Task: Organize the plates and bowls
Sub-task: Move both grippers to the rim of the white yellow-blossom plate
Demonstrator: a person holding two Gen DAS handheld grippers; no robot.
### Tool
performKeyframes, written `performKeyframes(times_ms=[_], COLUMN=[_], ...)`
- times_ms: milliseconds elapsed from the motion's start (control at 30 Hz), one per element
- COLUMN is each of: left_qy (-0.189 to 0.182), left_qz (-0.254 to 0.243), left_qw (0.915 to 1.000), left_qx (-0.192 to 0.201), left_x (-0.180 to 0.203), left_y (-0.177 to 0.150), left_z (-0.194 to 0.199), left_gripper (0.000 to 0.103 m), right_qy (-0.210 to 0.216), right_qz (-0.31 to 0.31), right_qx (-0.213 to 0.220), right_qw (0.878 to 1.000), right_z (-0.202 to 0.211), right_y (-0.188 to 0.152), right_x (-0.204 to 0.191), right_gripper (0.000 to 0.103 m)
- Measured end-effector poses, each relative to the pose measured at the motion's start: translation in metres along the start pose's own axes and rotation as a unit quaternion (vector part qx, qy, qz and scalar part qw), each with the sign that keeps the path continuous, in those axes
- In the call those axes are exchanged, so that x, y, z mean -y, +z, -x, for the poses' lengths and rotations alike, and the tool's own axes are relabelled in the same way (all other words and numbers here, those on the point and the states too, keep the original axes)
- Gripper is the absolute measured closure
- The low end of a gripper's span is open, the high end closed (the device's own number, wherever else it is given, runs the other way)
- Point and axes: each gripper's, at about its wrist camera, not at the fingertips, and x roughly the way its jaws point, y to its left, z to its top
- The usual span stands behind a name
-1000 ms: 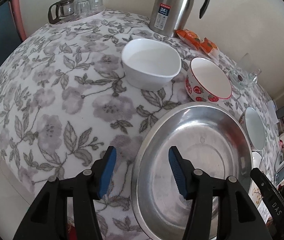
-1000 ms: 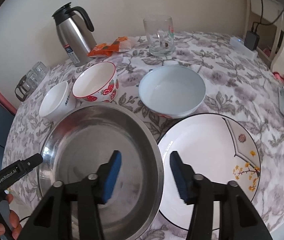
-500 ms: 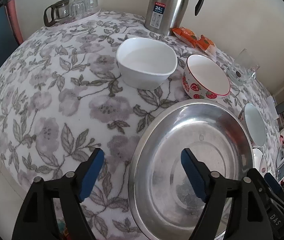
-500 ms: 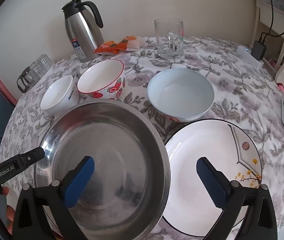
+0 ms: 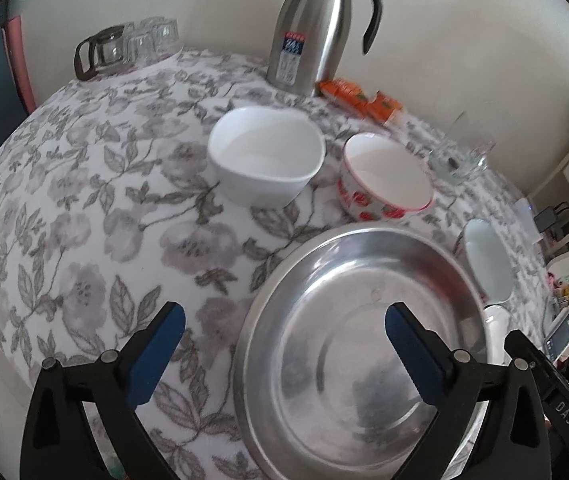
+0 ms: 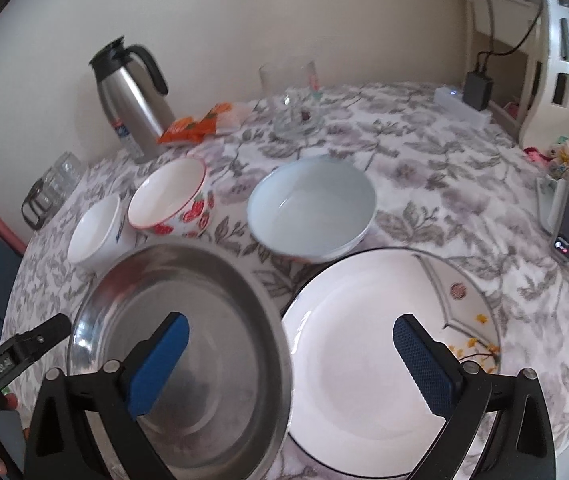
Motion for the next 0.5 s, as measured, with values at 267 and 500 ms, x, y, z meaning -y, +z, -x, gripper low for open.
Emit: performKeyframes(times_ms=[267, 500], left_qy=[-0.038, -0.087], left_qz=[-0.064, -0.139], left_qw=[0.9942, 0.9833], left_qx=[0.078, 0.080], left_x=[0.032, 0.077], left_y=[0.009, 0.013], left_z=[0.030, 0.039], left_gripper=[0.003, 0.003], right_qy=[-0.027, -0.050], right_qz=[-0.029, -0.096], right_qx=[0.009, 0.016], right_qw=[0.999, 0.994], right_z=[0.006, 0.010], right_y=[0.003, 0.008], right_x=[0.023, 0.067], right_gripper=[0.000, 0.000])
